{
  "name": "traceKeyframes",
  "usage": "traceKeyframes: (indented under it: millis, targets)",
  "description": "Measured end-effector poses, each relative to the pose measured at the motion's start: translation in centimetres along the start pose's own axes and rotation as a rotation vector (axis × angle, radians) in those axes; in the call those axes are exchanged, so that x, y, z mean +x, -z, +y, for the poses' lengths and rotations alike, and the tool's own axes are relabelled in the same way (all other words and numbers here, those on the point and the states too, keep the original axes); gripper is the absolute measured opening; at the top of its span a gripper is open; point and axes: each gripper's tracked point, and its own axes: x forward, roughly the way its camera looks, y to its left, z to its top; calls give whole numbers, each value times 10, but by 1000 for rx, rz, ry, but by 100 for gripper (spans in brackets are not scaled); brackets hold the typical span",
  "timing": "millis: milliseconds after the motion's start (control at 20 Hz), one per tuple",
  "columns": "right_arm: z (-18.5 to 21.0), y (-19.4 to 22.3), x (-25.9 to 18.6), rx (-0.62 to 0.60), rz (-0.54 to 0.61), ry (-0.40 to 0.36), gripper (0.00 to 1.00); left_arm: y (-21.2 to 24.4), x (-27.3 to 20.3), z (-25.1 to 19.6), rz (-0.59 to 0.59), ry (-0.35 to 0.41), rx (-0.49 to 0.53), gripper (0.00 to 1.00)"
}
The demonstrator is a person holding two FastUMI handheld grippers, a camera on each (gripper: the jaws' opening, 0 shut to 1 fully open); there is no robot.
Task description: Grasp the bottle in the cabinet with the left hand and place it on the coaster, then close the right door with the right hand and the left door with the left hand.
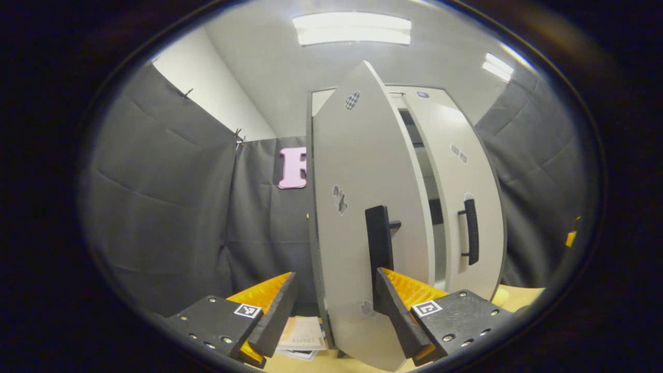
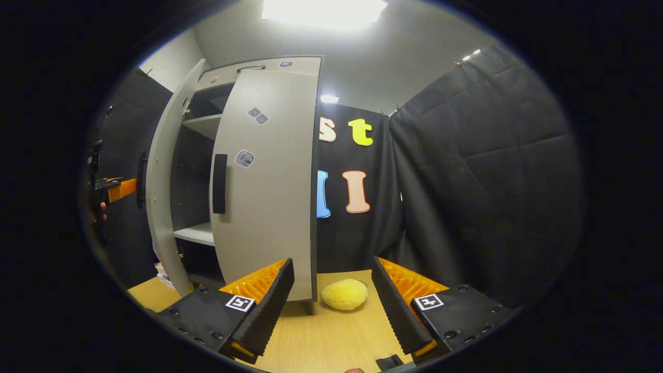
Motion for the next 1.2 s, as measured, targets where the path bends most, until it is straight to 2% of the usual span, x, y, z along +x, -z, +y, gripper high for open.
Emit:
traceKeyframes:
  millis: [100,200,250,300,600,800,900,1000,1150,1200]
  targets:
    - [-6,2,1,3,7,8,96,-8,16,-18,-25,20,0,97]
    - [-9,4,-1,9,7,11,92,-4,29,-34,-20,34,-5,97]
    - [-9,4,-1,8,7,11,92,-3,34,-39,-19,32,-4,89]
    - [-9,5,-1,5,8,10,92,-2,34,-39,-18,27,-2,96]
    - [-2,5,1,6,3,-15,96,4,32,-35,9,34,3,96]
    - [14,-8,3,24,-18,-59,96,5,9,-18,43,45,15,96]
    - [23,-17,2,28,-38,-84,92,4,-11,-4,56,43,33,96]
    - [33,-26,-1,33,-59,-109,96,4,-33,11,64,30,51,96]
    - [45,-34,-8,35,-79,-142,92,10,-65,34,92,2,57,96]
    - [49,-37,-11,35,-84,-152,96,12,-76,41,104,-10,57,96]
